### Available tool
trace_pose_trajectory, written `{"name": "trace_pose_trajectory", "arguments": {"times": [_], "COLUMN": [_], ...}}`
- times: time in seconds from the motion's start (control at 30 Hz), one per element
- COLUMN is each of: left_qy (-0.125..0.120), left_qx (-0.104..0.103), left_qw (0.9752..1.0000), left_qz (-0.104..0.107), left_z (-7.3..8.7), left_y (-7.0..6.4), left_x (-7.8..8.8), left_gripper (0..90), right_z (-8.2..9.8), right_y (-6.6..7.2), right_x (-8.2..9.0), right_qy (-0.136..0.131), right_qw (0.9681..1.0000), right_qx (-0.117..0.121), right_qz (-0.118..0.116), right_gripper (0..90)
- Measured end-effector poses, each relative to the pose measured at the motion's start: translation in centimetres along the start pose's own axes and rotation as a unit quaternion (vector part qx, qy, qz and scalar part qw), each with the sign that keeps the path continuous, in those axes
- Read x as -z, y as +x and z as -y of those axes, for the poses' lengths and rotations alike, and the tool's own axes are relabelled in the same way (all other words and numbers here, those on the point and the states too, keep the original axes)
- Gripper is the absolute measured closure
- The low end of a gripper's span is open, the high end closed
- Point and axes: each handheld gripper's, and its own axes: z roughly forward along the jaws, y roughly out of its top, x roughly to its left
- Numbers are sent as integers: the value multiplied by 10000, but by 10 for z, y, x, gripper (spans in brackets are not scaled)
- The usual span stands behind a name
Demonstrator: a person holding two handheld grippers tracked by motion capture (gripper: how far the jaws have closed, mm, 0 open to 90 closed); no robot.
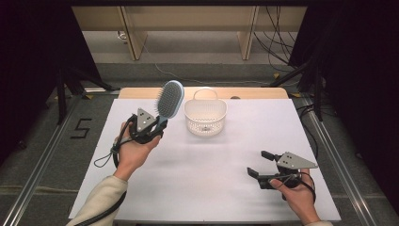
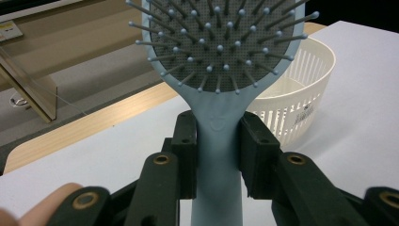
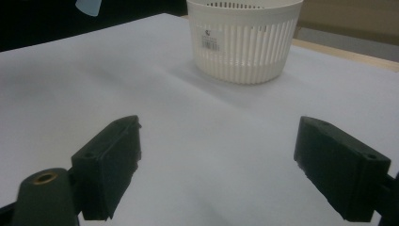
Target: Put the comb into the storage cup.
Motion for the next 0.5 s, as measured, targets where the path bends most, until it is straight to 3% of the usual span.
{"name": "trace_pose_trajectory", "arguments": {"times": [0.5], "left_qy": [0], "left_qx": [-5], "left_qw": [10000], "left_qz": [33], "left_z": [-2], "left_y": [0], "left_x": [-4], "left_gripper": [700], "right_z": [1], "right_y": [0], "right_x": [1], "right_qy": [-7], "right_qw": [10000], "right_qx": [4], "right_qz": [20], "right_gripper": [159]}}
